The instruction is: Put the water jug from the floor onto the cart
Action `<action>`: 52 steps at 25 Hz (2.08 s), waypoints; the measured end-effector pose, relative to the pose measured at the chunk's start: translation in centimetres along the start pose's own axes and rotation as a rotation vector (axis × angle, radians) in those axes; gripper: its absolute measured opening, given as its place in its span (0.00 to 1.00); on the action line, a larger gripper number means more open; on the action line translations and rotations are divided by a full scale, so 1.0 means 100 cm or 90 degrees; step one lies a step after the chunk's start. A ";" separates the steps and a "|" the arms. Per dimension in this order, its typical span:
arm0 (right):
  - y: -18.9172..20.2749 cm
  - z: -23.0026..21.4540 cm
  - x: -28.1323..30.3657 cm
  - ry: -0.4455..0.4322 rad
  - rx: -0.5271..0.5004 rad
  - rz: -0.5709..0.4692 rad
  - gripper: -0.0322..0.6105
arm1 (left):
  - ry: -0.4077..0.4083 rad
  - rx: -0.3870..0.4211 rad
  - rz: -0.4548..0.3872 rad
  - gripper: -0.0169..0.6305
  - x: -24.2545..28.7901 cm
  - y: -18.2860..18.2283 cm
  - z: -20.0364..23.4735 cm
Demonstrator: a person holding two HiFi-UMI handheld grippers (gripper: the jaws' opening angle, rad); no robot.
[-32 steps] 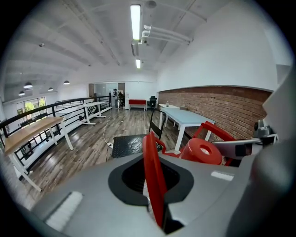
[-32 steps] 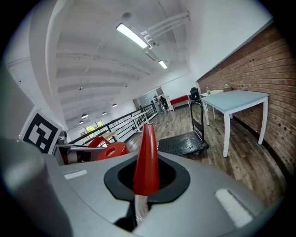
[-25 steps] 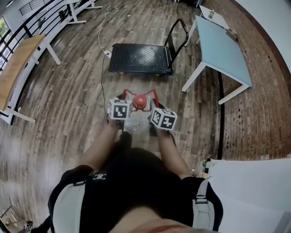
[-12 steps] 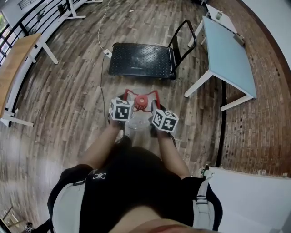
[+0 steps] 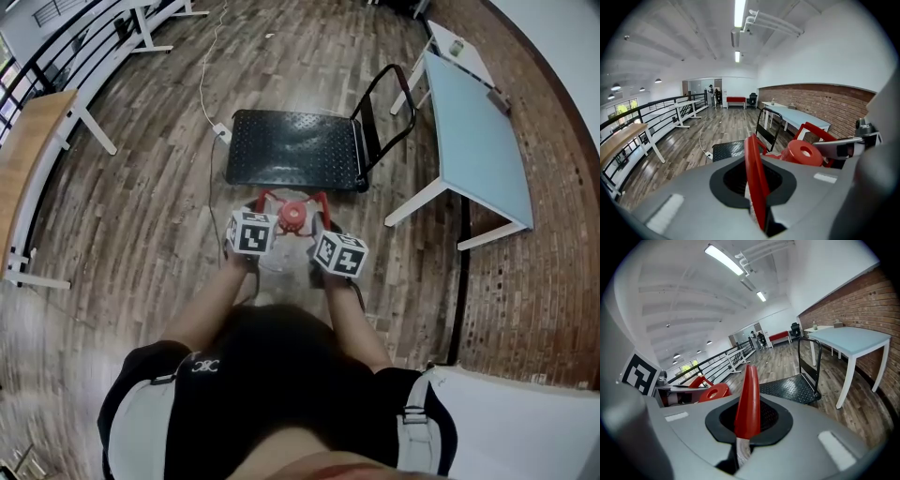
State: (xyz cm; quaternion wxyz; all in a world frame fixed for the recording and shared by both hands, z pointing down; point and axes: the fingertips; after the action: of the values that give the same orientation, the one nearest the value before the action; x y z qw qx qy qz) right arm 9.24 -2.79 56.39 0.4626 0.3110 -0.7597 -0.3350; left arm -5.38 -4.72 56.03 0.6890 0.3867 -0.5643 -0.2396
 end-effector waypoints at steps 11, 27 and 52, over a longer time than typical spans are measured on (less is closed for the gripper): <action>-0.037 0.009 0.060 -0.007 -0.005 -0.010 0.10 | -0.003 0.002 -0.014 0.04 0.043 -0.038 0.044; -0.078 0.001 0.170 -0.099 -0.054 0.043 0.10 | -0.059 -0.016 -0.010 0.05 0.119 -0.070 0.090; -0.113 -0.077 0.297 -0.088 -0.118 0.133 0.11 | -0.071 -0.094 0.097 0.05 0.269 -0.104 0.103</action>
State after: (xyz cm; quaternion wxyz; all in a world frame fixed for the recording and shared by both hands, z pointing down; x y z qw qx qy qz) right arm 6.82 -34.31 64.69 0.4681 0.1629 -0.7837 -0.3743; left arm -7.54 -34.15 64.25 0.6991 0.2770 -0.6106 -0.2484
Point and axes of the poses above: the fingertips, and each gripper's own axes: x forward along the fingers, z to its left, y out of its underside, and after that the axes turned 1 degree about -z, right-handed
